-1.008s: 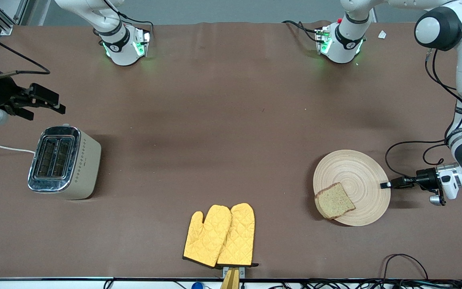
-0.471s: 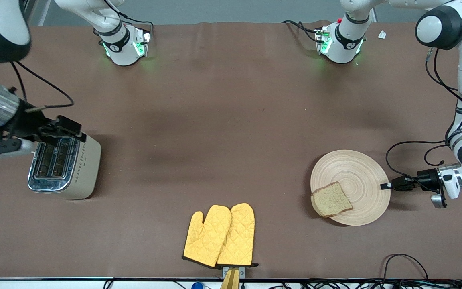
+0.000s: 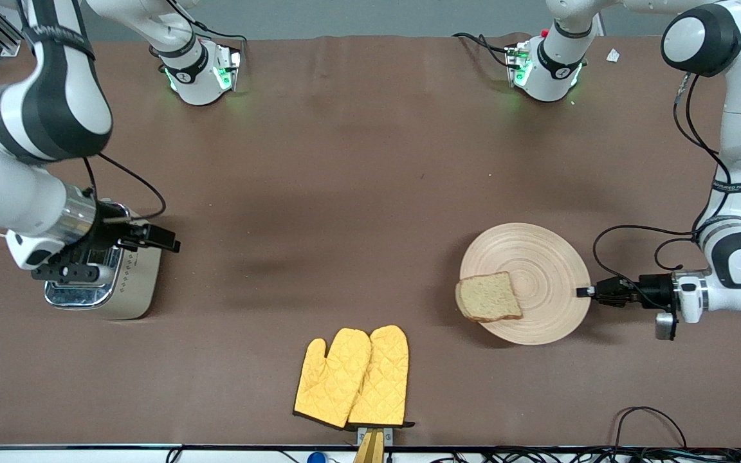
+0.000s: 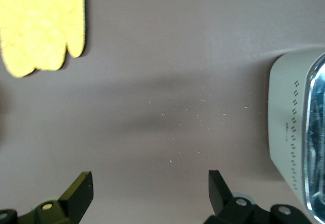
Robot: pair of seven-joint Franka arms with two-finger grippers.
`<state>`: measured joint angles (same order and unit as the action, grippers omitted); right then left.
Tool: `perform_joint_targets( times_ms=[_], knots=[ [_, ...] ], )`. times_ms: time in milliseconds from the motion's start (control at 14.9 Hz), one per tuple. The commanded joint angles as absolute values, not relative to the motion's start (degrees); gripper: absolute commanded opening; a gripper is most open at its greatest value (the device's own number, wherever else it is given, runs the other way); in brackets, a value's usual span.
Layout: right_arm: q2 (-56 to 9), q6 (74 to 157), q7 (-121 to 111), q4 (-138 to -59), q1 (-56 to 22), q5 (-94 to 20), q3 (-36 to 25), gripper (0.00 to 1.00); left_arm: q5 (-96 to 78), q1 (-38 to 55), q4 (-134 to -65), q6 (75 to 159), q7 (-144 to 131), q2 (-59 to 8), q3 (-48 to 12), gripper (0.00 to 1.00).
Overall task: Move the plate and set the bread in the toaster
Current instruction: 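Slide the plate toward table center while the right gripper approaches, then release the plate with the left gripper while the right gripper reaches the bread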
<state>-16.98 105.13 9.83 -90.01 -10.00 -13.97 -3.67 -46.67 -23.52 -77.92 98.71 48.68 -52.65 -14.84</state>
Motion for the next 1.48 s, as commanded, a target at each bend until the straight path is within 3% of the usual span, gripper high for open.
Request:
perform_joint_targets(
  times_ms=[0, 202, 403, 672, 874, 1143, 1210, 1345, 1412],
  knots=[
    [-18.5, 106.6, 12.0, -90.5, -10.1, -15.0, -3.6, 1.00, -48.2, -23.4, -78.7, 96.4, 45.4, -51.7, -19.4, 0.00],
    [-22.9, 113.1, 12.0, -90.5, -12.0, -15.0, -3.6, 1.00, -48.3, -20.5, -78.6, 97.4, 38.6, -51.8, -23.9, 0.00],
    [-27.8, 120.7, 12.4, -90.4, -15.8, -15.0, -3.6, 1.00, -48.4, -14.4, -79.4, 99.7, 38.5, -52.3, -24.0, 0.00],
    [-28.0, 120.6, 15.1, -92.6, -18.8, -14.6, -3.8, 1.00, -57.1, -6.7, -84.1, 106.2, 41.4, -52.6, -24.3, 0.00],
    [-25.2, 123.2, 15.3, -100.7, -18.5, -14.3, -4.0, 1.00, -57.1, -3.0, -84.2, 110.2, 43.1, -54.9, -24.3, 0.00],
    [-15.0, 129.8, 14.3, -113.8, -16.4, -14.4, -3.9, 1.00, -57.4, 0.3, -84.0, 118.0, 44.1, -57.5, -24.3, 0.01],
    [-13.5, 134.3, 14.4, -117.1, -16.6, -14.5, -3.8, 1.00, -57.4, 0.7, -83.9, 118.9, 45.2, -58.3, -24.3, 0.01],
    [-12.0, 152.6, 15.1, -126.8, -19.1, -14.6, -3.3, 1.00, -59.7, 1.7, -83.9, 120.4, 46.8, -59.1, -24.3, 0.01],
    [-12.2, 154.6, 15.2, -127.5, -20.1, -14.9, -3.3, 1.00, -60.8, 2.6, -83.9, 121.5, 47.2, -59.2, -24.3, 0.01]
  ],
)
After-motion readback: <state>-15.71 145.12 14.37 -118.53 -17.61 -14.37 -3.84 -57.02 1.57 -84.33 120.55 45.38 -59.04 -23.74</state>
